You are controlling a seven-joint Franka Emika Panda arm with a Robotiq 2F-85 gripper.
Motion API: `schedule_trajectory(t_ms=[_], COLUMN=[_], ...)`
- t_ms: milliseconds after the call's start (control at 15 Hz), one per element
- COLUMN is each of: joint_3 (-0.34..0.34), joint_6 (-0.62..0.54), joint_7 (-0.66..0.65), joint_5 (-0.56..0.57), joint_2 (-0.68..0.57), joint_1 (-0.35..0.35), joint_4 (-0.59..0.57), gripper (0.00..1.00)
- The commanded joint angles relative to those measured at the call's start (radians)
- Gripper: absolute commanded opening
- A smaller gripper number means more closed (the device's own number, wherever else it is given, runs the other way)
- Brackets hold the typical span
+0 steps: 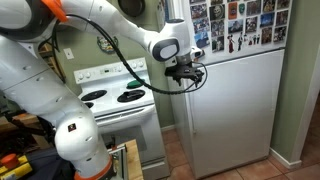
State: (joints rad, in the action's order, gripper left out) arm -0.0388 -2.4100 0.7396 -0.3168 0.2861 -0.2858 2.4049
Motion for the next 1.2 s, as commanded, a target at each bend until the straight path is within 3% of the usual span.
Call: schedule_trajectory(t_ms=[0, 133, 267, 667, 1133], joint_3=[0.017, 0.017, 0.0, -0.031, 0.001], joint_6=[0.003, 0.003, -0.017, -0.016, 0.0], joint_7=[0.006, 0.007, 0.109, 0.499, 0.85], joint_5=[-0.007, -0.008, -0.048, -0.306, -0.564], joint_2=[-0.002, -0.003, -0.01, -0.024, -0.083], joint_1=[0.017, 0.015, -0.006, -0.051, -0.012], joint_4=[-0.003, -0.004, -0.005, -0.015, -0.047], gripper=[1.0, 1.0, 1.0, 1.0, 1.0])
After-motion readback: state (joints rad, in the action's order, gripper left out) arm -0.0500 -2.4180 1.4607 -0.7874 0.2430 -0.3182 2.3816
